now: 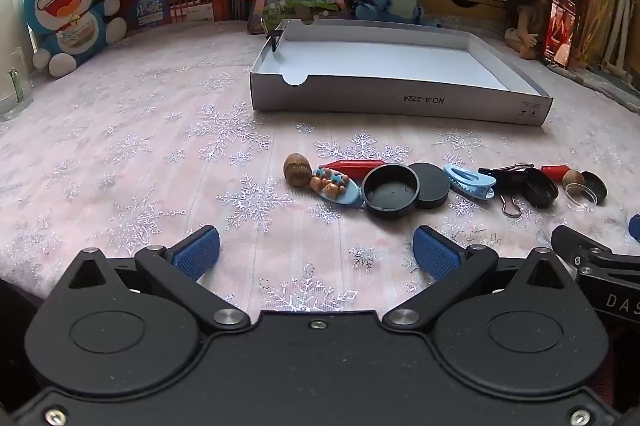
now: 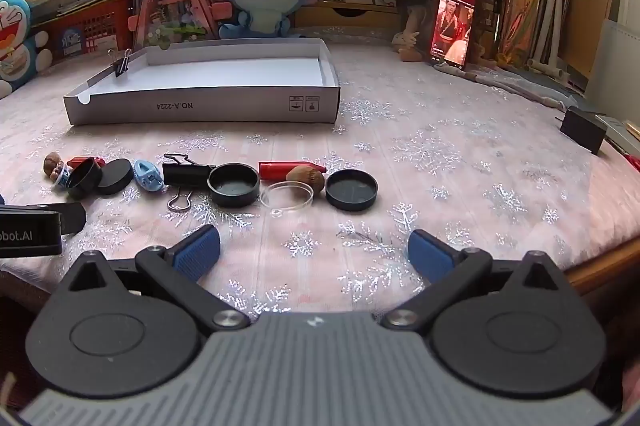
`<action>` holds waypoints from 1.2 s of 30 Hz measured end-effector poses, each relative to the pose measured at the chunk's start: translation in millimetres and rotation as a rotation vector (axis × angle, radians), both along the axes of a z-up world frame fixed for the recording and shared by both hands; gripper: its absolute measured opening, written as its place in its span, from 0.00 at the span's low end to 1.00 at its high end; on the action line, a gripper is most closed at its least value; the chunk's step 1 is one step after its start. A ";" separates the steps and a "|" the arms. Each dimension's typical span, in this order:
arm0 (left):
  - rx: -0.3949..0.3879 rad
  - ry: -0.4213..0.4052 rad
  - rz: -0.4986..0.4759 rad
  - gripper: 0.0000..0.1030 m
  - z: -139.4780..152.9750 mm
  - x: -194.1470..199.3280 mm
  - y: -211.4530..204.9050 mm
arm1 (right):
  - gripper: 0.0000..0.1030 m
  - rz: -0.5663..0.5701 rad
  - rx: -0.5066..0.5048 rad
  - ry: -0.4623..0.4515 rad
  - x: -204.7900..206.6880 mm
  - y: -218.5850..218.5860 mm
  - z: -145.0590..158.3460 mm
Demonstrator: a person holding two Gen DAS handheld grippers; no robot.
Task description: Organize rigid objects
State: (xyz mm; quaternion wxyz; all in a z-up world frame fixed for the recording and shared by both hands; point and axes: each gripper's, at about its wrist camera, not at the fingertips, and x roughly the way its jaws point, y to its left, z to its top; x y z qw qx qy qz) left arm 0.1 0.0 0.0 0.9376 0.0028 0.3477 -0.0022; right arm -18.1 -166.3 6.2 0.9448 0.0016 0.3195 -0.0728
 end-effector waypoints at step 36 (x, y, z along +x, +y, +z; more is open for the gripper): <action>0.001 -0.002 0.003 1.00 0.0 -0.3 0.0 | 1.00 -0.001 0.014 -0.002 -1.6 0.1 -0.8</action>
